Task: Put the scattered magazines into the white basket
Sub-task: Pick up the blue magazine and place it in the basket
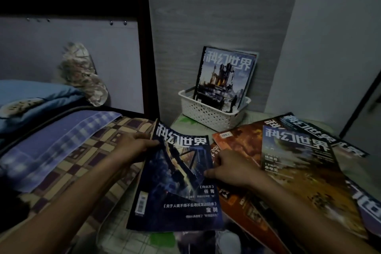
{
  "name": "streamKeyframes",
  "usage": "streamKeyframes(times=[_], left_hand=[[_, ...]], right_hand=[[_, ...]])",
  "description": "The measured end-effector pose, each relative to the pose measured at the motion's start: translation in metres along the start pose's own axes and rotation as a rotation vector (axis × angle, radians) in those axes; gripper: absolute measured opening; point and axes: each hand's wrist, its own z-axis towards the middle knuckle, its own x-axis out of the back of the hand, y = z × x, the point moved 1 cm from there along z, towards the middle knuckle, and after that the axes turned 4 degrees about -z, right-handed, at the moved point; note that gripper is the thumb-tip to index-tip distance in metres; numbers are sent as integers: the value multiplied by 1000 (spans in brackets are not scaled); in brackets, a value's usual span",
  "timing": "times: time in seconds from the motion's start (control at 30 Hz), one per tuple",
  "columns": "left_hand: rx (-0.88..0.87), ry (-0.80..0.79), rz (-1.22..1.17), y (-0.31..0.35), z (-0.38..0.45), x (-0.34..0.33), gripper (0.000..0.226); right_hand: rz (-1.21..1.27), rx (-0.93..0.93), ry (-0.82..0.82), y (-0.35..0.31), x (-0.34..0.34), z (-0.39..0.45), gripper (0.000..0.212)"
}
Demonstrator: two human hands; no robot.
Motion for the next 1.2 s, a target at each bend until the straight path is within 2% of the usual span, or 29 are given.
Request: streamKeyframes(times=[0.03,0.1,0.17,0.23,0.3,0.37,0.47,0.63,0.7,0.77,0.87,0.97,1.1,1.2], left_hand=[[-13,-94,69,-1,-6,-5,20],[-92,-181,140,-1,-22,-15,22],[-184,-209,-38,7,-34,-21,22],[-318,-265,-222,30,-43,-20,20],[-476,-293,-296,58,-50,-20,27],[-609,-268,-301,83,-51,-26,27],[-717,-240,-247,101,-48,-39,23],[-663,-273,163,51,-40,-54,47],[-706,-173,233,31,-36,-53,36],[-699,-87,170,33,-30,-54,26],[-726,17,59,70,-13,-57,22],[-788,134,40,127,20,-58,22],[-791,130,91,186,79,-68,23],[-742,122,126,199,132,-80,29]], right_hand=[[19,-3,0,2,-2,-2,22],[77,-14,0,5,-3,-6,19],[268,-10,32,9,3,-12,24],[613,29,59,10,18,-17,45],[822,159,147,5,43,-24,41],[806,279,299,-3,71,-33,28],[685,343,466,-6,90,-45,25],[554,184,444,25,62,-45,35],[567,194,441,31,62,-38,33],[523,258,492,28,77,-29,24],[465,316,617,11,119,-13,5],[544,322,702,-7,164,10,8],[517,244,838,-14,195,55,12],[495,194,854,-2,197,101,14]])
